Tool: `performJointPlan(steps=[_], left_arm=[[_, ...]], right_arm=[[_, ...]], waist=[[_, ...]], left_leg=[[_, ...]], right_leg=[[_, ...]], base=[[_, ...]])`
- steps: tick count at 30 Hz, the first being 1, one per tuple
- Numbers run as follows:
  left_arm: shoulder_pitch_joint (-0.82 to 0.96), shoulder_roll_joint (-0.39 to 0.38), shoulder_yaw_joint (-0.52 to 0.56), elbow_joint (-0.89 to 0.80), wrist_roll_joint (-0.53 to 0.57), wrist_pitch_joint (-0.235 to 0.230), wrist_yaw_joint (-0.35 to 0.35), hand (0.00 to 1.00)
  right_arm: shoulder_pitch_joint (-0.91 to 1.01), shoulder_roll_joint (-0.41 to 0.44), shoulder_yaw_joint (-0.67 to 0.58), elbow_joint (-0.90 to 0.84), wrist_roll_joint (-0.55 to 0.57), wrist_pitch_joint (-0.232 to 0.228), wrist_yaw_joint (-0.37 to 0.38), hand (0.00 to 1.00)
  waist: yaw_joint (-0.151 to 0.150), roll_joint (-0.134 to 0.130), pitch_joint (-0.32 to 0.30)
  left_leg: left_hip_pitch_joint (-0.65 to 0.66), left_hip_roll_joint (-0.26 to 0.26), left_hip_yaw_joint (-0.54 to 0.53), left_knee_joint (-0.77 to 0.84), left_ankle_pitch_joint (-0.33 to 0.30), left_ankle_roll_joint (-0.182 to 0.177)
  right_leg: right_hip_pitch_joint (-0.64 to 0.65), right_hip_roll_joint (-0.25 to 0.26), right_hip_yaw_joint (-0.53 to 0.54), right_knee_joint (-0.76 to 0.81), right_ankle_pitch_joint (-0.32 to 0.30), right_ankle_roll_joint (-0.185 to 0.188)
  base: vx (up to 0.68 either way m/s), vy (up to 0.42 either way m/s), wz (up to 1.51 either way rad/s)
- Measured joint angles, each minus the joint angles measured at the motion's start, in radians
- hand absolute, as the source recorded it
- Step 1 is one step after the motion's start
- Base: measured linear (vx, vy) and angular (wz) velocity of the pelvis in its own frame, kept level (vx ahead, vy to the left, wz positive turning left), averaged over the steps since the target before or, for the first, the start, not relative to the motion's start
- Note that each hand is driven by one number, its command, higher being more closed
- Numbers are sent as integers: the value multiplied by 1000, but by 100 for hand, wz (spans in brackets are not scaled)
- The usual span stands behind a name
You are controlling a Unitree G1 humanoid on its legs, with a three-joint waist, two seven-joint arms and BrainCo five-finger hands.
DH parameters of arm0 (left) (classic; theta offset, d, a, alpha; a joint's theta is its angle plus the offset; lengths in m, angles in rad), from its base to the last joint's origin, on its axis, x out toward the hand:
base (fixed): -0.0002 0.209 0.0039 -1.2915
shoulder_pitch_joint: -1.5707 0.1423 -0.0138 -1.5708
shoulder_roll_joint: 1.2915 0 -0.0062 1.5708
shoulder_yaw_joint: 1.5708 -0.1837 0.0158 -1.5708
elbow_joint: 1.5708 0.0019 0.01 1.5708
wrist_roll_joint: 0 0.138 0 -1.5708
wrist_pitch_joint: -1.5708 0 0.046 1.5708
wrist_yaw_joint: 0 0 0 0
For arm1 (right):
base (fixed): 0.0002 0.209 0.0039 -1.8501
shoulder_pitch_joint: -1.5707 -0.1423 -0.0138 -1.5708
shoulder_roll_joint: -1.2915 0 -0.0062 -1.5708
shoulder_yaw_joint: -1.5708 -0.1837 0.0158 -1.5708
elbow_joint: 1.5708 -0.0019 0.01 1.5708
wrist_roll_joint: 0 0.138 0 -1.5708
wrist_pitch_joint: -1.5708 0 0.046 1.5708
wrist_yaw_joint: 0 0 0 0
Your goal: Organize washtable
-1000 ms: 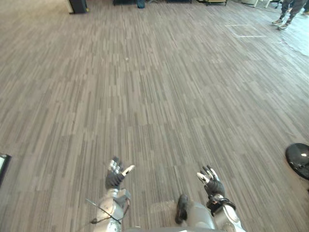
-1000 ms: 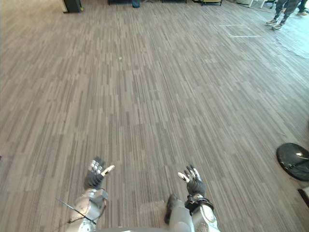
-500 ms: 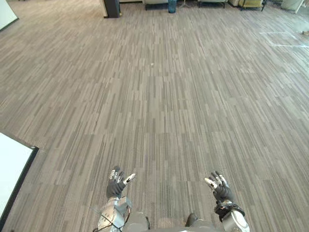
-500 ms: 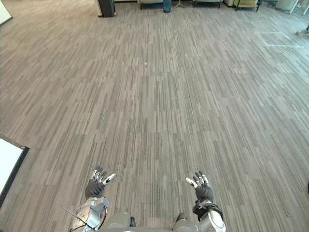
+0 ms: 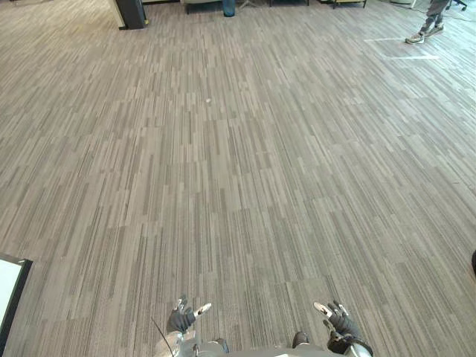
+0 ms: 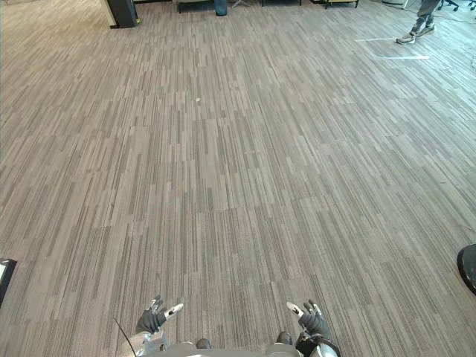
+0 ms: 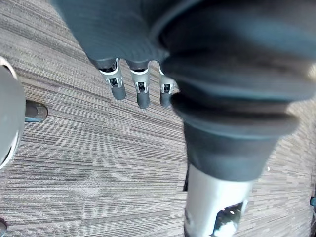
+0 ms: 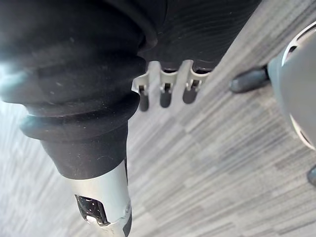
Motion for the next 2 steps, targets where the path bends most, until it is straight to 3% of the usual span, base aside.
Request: performJointPlan(steps=[2], left_arm=[[0, 3, 0, 14, 0, -1, -3, 0]], right_arm=[[0, 1, 0, 11, 0, 0, 0, 0]], waist=[[0, -6, -2]], left_leg=[[9, -1, 3, -21, 10, 0]], right_leg=[[-2, 3, 1, -2, 0, 0]], base=[[-49, -31, -6]])
